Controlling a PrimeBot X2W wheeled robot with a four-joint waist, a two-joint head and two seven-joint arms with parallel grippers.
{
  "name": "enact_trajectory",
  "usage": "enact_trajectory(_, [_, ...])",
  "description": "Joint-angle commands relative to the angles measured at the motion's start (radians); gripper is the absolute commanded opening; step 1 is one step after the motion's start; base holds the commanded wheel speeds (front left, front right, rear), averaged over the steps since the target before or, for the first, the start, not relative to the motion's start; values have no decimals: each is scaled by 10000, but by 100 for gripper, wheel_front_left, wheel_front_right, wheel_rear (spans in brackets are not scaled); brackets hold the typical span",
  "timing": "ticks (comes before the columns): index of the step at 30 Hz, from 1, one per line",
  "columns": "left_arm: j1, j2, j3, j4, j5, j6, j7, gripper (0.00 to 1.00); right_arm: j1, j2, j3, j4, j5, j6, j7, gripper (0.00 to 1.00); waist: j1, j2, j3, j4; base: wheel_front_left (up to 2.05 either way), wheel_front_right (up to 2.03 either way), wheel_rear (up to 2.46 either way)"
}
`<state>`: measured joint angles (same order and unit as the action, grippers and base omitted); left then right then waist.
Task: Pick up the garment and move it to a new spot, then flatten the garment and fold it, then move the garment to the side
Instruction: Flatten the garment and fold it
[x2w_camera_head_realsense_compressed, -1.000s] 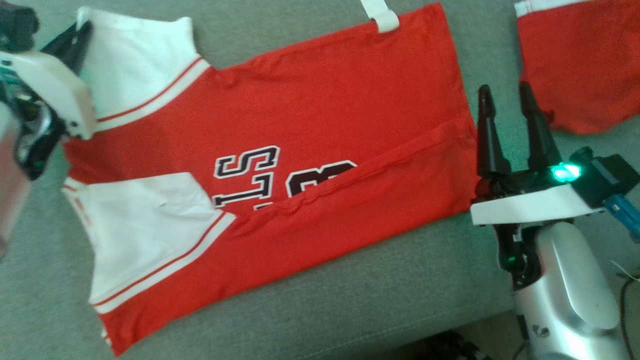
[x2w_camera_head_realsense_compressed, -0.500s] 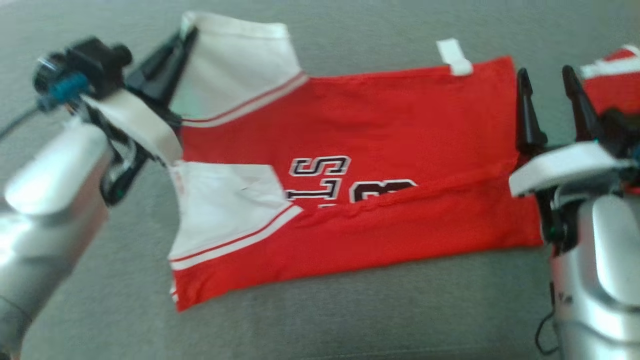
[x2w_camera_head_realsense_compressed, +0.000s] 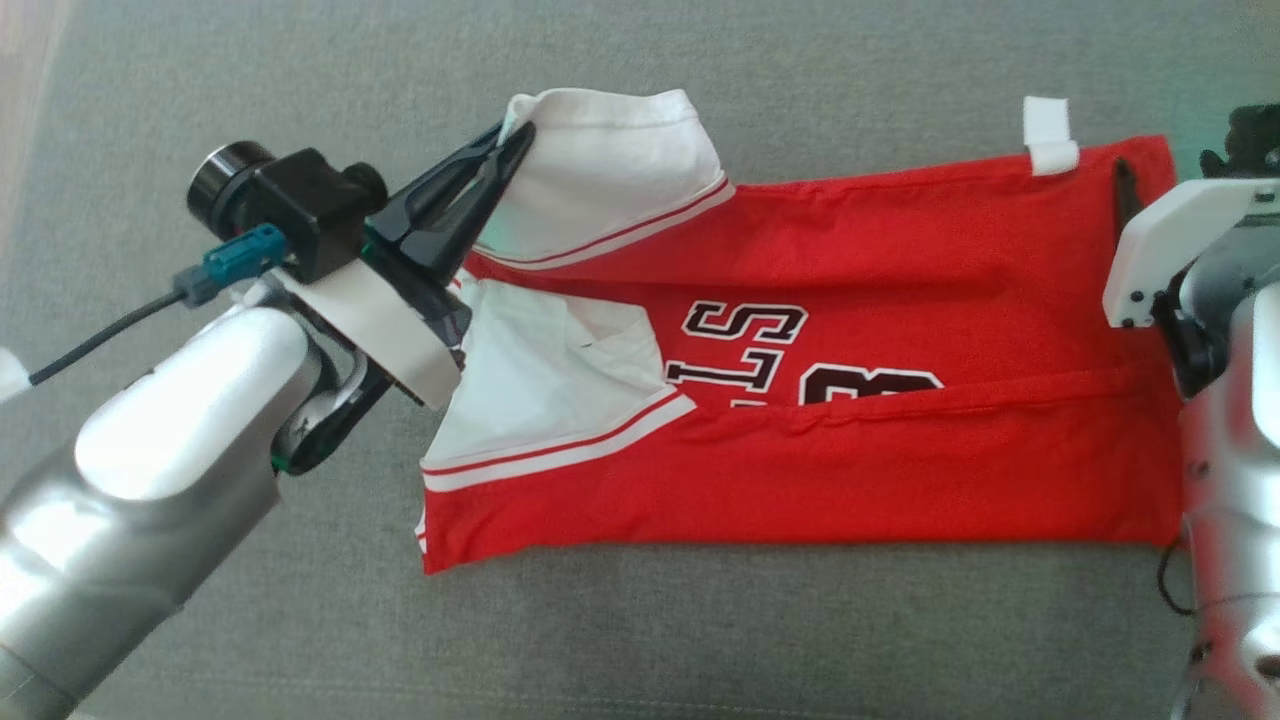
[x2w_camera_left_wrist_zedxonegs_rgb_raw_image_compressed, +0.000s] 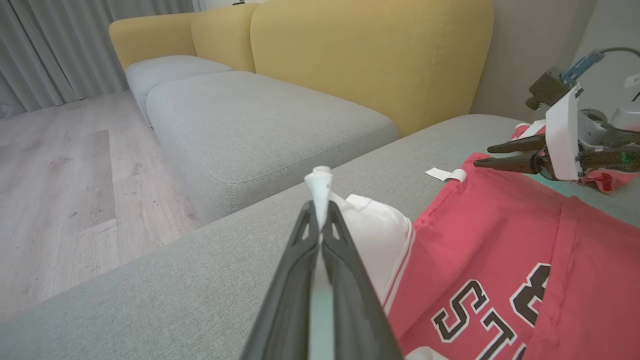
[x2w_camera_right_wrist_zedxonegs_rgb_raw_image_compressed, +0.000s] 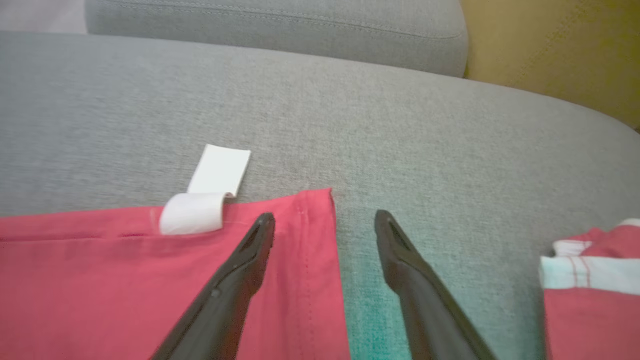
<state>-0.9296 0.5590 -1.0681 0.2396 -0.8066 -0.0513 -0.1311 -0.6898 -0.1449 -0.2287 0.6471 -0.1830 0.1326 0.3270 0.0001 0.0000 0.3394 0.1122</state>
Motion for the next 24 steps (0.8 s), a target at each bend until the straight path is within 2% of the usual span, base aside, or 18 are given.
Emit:
enact_trajectory(1, [-346,435,399,-324,77,82,51,0,-493,-116,203,-65,-165,-19,-14,100,-1,0,175,99,0,0,0])
enact_trajectory(7, [-470,551,512,-595,-45,127,153,0,-1256,-378,629,1389,-770,-19,-39,100,-1,0,506,72,0,0,0])
enact_trajectory(8, [-505,589,518,-579,-11,147,159,0,-1388,-413,752,1651,-813,-19,-44,74,-1,0,535,56,0,0,0])
enact_trajectory(9, [-532,621,529,-557,4,157,159,0,-1528,-472,910,1871,-900,-19,-98,0,-1,0,556,27,0,0,0])
enact_trajectory(12, [-596,725,590,-430,-29,169,181,0,-2001,-610,1301,2365,-1038,-19,-490,0,-1,0,591,-124,0,0,0])
enact_trajectory(17, [-799,849,876,331,-317,136,184,0,-2773,-617,1257,2746,-778,-19,-1570,0,-1,0,519,-448,0,0,0])
enact_trajectory(24, [-1801,793,1268,1734,-154,40,-166,0,-3835,-366,1227,3084,200,-19,-3268,0,-1,0,542,-1003,0,0,0])
